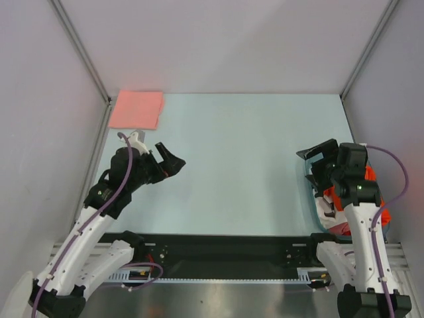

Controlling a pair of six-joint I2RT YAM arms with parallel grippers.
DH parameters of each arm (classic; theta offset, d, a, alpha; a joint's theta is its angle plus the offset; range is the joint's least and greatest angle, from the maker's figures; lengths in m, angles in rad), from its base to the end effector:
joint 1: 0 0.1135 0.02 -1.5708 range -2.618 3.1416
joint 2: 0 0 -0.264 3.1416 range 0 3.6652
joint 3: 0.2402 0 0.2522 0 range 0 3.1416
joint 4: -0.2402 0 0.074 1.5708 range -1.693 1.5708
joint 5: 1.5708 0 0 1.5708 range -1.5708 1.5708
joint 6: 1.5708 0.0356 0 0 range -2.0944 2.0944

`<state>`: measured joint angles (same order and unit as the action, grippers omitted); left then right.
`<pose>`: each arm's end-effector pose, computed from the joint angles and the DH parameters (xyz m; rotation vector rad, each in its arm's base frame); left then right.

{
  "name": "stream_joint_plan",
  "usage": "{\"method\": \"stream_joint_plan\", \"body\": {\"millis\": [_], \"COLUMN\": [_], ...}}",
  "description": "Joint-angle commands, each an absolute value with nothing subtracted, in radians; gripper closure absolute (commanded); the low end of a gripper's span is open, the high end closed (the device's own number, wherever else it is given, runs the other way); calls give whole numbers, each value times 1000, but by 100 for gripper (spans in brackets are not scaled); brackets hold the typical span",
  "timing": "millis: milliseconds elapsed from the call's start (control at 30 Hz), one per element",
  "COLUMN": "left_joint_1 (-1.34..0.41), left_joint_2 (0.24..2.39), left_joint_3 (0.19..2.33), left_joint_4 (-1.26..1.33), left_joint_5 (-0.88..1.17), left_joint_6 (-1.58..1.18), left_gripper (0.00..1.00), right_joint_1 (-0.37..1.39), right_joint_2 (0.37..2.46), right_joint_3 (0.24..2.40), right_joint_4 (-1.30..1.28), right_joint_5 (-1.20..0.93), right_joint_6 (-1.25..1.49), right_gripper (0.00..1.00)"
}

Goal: Fold and stack the t-shirts
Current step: Grab the tshirt from the pile

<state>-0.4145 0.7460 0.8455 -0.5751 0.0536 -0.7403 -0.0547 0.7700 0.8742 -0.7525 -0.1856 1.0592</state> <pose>0.1469 -0.0667 0.3266 -0.3119 2.1131 -0.7589 0.1549 -0.0019 0.3166 1.1310 2.0185 0.7415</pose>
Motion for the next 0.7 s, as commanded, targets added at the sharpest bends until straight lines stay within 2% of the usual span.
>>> {"method": "stream_joint_plan", "body": {"millis": [0, 133, 200, 333, 367, 433, 467, 600, 667], "left_joint_1": [-408, -410, -410, -410, -410, -410, -411, -460, -486], "left_joint_2": [800, 798, 784, 778, 776, 766, 761, 793, 805], "left_joint_3": [965, 971, 965, 1000, 1008, 1006, 1002, 1002, 1005], "left_joint_4": [-683, -635, -580, -621, -627, -635, -635, -638, -640], "left_joint_5": [-27, -16, -6, -8, 59, 93, 100, 147, 150], "left_joint_6": [-576, -552, -511, -456, -424, -361, -348, -249, -213], "left_gripper": [0, 0, 0, 0, 0, 0, 0, 0, 0], "right_joint_1": [-61, -125, -161, -341, -382, -454, -535, -638, -656], "right_joint_2": [863, 955, 969, 927, 920, 934, 963, 1046, 1063], "right_joint_3": [1029, 1103, 1134, 1137, 1129, 1124, 1124, 1098, 1097], "right_joint_4": [-1012, -1028, -1046, -1053, -1031, -1045, -1055, -1048, -1026], "right_joint_5": [29, -17, 26, 103, 89, 101, 92, 133, 192], "right_joint_6": [840, 740, 735, 766, 747, 738, 726, 671, 647], "right_gripper": [0, 0, 0, 0, 2, 16, 18, 33, 34]}}
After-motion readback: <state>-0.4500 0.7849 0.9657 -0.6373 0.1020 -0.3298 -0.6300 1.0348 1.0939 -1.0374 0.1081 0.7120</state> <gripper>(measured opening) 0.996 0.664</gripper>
